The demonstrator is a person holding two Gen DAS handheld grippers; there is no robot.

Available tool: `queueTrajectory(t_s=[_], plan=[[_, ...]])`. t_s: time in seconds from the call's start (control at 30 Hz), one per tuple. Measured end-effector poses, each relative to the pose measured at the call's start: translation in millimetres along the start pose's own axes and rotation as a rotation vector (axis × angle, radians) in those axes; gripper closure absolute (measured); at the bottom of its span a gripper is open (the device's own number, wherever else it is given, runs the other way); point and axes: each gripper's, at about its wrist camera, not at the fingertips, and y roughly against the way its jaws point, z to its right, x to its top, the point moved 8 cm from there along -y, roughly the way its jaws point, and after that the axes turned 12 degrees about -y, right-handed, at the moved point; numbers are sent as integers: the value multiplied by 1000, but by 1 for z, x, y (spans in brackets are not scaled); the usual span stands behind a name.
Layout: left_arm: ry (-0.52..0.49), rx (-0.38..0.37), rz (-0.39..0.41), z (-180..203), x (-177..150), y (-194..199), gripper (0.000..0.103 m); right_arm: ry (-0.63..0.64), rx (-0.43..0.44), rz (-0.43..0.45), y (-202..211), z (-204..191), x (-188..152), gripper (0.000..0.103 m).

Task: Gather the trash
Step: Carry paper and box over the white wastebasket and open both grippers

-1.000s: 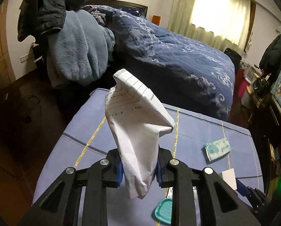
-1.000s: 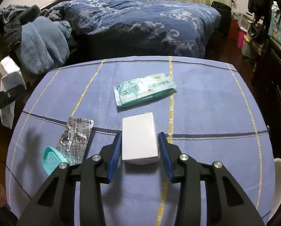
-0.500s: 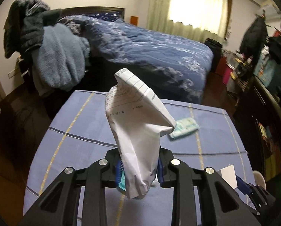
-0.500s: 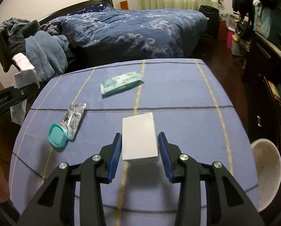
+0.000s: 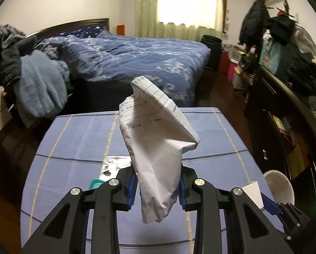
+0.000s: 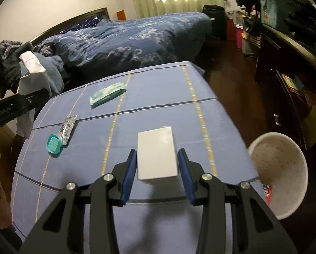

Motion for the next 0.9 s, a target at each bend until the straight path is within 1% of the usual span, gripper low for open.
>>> queueTrajectory(t_s=[0.27,0.47,0.67,0.9], plan=[[-73,-73,12,51,8,3,71,-47,-26,32,20,35,1,63],[-122,-113,11,82,10,1,71,-88,-58,54,33,66,0,63],[-167,-137,11,106,12,1,71,-128,-83,69,42,93,0,63],[-193,-148,18,122,17,0,71,-156,-98,79,47,112,0,63]])
